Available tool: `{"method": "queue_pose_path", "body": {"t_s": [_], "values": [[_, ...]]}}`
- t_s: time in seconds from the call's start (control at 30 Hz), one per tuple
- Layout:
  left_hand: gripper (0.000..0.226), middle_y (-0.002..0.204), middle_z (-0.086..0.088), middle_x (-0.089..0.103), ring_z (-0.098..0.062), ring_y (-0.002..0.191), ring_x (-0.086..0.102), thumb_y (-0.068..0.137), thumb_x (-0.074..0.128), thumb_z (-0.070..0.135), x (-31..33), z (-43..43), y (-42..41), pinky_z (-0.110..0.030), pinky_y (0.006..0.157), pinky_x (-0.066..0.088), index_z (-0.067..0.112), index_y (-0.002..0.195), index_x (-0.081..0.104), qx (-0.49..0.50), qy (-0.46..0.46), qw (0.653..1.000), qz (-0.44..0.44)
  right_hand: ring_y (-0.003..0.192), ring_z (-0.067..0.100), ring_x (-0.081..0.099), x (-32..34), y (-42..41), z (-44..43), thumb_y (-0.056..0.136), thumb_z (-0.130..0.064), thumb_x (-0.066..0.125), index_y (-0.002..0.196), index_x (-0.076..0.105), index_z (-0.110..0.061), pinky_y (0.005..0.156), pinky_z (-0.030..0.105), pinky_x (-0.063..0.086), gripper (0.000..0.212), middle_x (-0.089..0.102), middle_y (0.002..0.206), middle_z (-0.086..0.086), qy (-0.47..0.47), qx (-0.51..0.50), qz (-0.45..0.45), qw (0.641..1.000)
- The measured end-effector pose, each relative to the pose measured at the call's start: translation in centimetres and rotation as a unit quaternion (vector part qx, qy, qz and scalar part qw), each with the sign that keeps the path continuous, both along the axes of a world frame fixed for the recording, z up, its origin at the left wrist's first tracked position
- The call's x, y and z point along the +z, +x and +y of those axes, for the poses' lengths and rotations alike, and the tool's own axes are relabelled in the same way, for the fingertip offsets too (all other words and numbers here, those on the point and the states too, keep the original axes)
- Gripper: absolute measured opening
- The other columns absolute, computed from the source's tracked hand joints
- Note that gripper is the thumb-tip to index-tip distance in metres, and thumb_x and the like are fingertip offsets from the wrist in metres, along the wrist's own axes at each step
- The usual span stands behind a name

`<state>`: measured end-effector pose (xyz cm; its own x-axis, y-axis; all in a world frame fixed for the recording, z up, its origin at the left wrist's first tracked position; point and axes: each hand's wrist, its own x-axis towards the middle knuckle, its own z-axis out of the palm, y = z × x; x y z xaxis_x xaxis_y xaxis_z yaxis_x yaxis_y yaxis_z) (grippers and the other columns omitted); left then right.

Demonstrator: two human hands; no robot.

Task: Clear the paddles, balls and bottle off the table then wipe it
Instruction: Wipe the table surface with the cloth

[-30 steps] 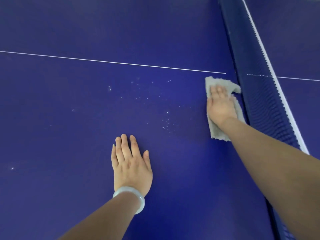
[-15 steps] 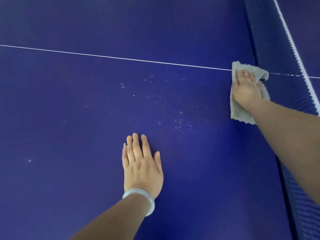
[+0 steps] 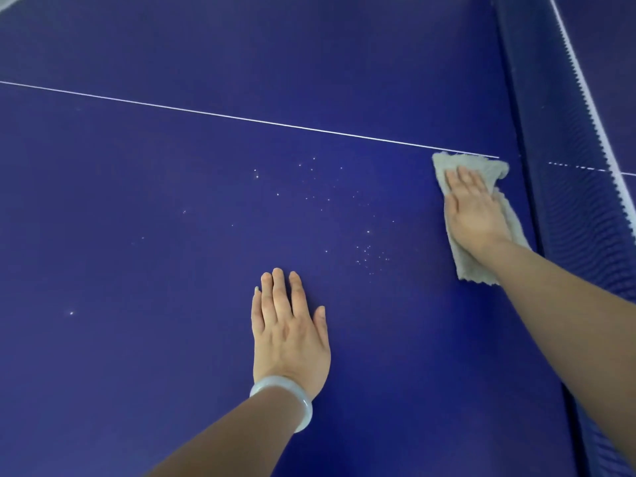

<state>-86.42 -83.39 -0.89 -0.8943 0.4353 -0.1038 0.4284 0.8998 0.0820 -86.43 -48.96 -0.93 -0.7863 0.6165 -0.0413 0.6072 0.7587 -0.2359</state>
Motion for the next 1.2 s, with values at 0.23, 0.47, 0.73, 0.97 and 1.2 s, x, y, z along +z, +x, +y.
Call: {"method": "queue_pose_path", "body": {"t_s": [0.23, 0.47, 0.73, 0.97, 1.2], "values": [[0.067, 0.157, -0.018, 0.029, -0.034, 0.148, 0.022, 0.099, 0.01, 0.043, -0.2, 0.1, 0.0, -0.048, 0.121, 0.02, 0.004, 0.15, 0.031, -0.007, -0.005, 1.0, 0.011, 0.152, 0.019, -0.004, 1.2, -11.3, -2.5, 0.106, -0.027, 0.015, 0.157, 0.006, -0.025, 0.121, 0.052, -0.002, 0.052, -0.001, 0.165, -0.002, -0.032, 0.082, -0.06, 0.994], [0.069, 0.16, -0.017, 0.022, -0.032, 0.15, 0.014, 0.098, 0.005, 0.044, -0.4, -0.1, 0.0, -0.046, 0.123, 0.011, 0.006, 0.153, 0.023, -0.007, -0.002, 1.0, 0.016, 0.15, 0.005, -0.004, 1.4, -5.4, -2.0, 0.107, -0.027, 0.02, 0.156, 0.012, -0.036, 0.122, 0.047, -0.001, 0.05, 0.005, 0.163, -0.017, -0.038, 0.251, -0.052, 0.966], [0.067, 0.161, -0.018, 0.016, -0.032, 0.15, 0.008, 0.099, -0.001, 0.041, -0.4, -0.2, 0.0, -0.046, 0.123, 0.006, 0.006, 0.154, 0.017, -0.007, 0.01, 1.0, 0.015, 0.152, 0.015, 0.005, 0.3, 4.2, -8.3, 0.105, -0.028, 0.02, 0.157, 0.012, -0.025, 0.121, 0.05, 0.012, 0.052, 0.01, 0.164, -0.005, 0.011, 0.027, -0.03, 0.999], [0.068, 0.161, -0.018, 0.017, -0.034, 0.15, 0.009, 0.099, 0.007, 0.043, -0.4, -0.1, 0.0, -0.046, 0.123, 0.004, 0.005, 0.154, 0.019, -0.008, 0.015, 1.0, 0.013, 0.151, 0.012, -0.005, -0.4, 5.4, -13.7, 0.104, -0.029, 0.02, 0.158, 0.004, -0.026, 0.123, 0.045, 0.004, 0.056, 0.0, 0.165, -0.007, 0.04, 0.174, -0.049, 0.983], [0.065, 0.159, -0.021, 0.021, -0.037, 0.149, 0.014, 0.101, 0.015, 0.041, -0.4, -0.4, 0.0, -0.048, 0.122, 0.009, 0.003, 0.152, 0.022, -0.014, 0.037, 0.999, 0.012, 0.152, 0.018, 0.001, -0.8, 12.9, -19.7, 0.103, -0.035, 0.018, 0.157, 0.007, -0.022, 0.122, 0.051, 0.011, 0.057, 0.006, 0.165, 0.001, 0.004, -0.169, -0.011, 0.985]]}}
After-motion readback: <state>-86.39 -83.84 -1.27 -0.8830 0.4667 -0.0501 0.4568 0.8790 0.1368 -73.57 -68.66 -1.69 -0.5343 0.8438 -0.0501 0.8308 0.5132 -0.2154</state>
